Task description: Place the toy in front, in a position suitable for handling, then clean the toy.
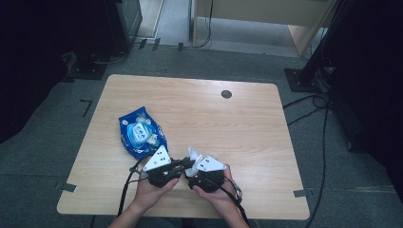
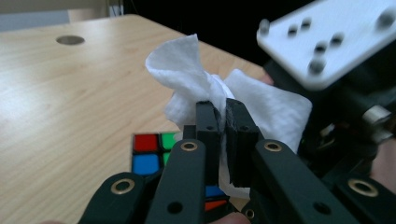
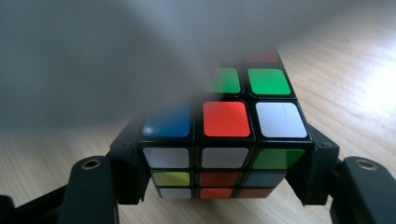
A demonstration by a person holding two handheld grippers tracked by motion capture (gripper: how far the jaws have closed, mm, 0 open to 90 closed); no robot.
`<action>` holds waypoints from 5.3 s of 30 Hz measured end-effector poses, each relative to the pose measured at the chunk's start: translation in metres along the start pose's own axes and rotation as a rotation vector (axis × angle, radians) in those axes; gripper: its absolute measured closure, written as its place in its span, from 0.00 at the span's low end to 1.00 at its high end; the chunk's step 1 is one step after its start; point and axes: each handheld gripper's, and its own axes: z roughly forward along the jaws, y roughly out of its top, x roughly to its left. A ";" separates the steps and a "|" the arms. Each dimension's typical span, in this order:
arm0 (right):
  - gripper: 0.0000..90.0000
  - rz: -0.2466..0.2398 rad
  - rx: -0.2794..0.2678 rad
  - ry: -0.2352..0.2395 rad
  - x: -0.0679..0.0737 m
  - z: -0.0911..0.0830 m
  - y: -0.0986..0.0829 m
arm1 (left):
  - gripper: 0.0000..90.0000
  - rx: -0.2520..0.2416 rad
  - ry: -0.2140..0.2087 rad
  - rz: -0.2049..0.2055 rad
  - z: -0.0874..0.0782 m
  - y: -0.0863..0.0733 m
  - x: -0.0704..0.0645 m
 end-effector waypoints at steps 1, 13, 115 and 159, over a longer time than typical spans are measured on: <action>0.38 0.000 0.000 0.000 0.000 0.000 0.000 | 0.96 0.000 0.000 0.000 0.000 0.000 0.000; 0.38 -0.066 -0.051 -0.024 0.003 -0.010 0.005 | 0.95 -0.016 0.109 -0.046 -0.010 -0.002 0.020; 0.38 0.228 -0.070 0.145 -0.015 -0.048 0.041 | 0.29 -0.016 0.210 0.316 0.006 -0.028 0.008; 0.35 0.222 -0.166 0.096 -0.016 -0.018 0.034 | 0.38 -0.022 0.407 0.011 -0.055 -0.034 0.071</action>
